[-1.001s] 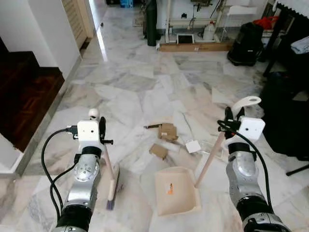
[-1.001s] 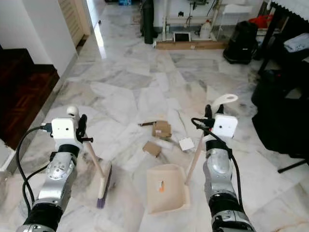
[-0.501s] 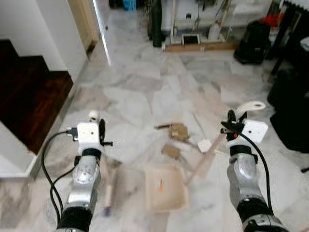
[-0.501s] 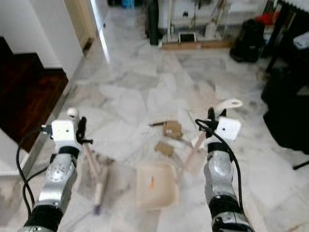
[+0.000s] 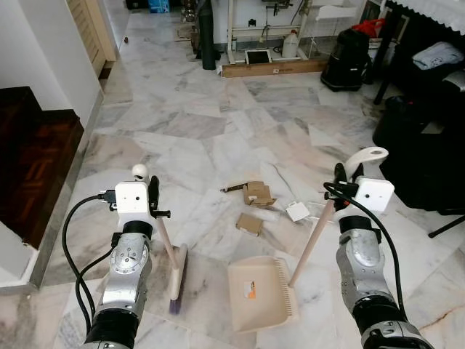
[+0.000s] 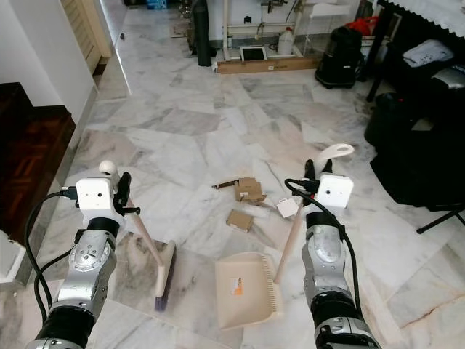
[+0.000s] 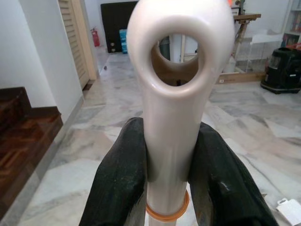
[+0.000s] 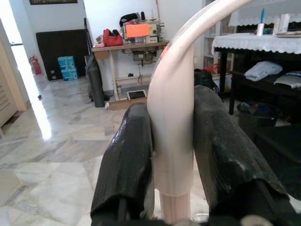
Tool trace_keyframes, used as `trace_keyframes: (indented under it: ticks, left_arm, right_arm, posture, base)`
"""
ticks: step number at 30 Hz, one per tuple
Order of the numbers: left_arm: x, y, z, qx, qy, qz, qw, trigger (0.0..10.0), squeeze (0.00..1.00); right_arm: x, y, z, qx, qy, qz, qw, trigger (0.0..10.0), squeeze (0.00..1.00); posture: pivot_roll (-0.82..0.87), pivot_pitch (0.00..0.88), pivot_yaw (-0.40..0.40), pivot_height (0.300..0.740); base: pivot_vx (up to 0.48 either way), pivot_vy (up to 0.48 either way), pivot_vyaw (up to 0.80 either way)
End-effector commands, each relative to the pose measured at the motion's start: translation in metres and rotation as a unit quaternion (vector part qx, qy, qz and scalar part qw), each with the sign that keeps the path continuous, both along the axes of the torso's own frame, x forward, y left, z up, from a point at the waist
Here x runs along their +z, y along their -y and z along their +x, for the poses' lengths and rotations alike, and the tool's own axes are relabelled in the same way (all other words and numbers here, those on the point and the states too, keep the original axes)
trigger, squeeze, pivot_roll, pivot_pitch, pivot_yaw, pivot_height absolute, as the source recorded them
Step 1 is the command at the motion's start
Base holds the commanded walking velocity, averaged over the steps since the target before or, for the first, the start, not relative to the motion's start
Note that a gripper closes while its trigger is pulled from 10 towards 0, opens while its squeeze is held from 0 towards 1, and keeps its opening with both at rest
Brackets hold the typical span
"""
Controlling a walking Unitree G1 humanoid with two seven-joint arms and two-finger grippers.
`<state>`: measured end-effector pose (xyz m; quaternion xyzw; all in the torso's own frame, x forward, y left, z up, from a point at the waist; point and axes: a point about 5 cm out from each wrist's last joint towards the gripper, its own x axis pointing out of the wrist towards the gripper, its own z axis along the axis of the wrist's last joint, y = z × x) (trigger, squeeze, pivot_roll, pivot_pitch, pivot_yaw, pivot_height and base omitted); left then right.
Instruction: Sweep floor
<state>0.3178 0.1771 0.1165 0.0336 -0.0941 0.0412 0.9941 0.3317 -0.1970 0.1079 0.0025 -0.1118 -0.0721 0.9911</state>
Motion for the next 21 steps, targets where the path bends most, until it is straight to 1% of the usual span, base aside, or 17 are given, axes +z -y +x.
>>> trace_keyframes:
  ticks: [1,5,10,21]
  left_arm:
    - [0.0084,-0.0002,0.0016,-0.001,0.019,0.004,1.0,10.0,0.0]
    - [0.0081,0.0001,0.0017,-0.001,0.018,0.005,1.0,10.0,0.0]
    - [0.0082,0.0,0.0022,0.0,0.019,0.003,1.0,10.0,0.0]
    - [0.0057,-0.0009,-0.0011,0.001,0.017,0.001,1.0,10.0,0.0]
  right_arm:
    - [0.0118,0.0009,0.0032,-0.001,0.027,-0.005,1.0,10.0,0.0]
    - [0.0117,0.0008,0.0028,0.0,0.028,-0.004,1.0,10.0,0.0]
    - [0.0125,0.0007,0.0036,0.0,0.028,-0.005,1.0,10.0,0.0]
    - [0.0131,0.0072,0.0033,-0.011,0.027,-0.012,0.999,10.0,0.0]
  posture:
    - [0.01,0.024,0.041,0.74]
    - [0.01,0.025,0.04,0.74]
    - [0.01,0.025,0.04,0.74]
    - [0.01,0.027,0.038,0.74]
  base:
    - [0.0,0.0,0.0]
    - [0.0,0.0,0.0]
    - [0.254,0.0,0.0]
    - [0.268,0.0,0.0]
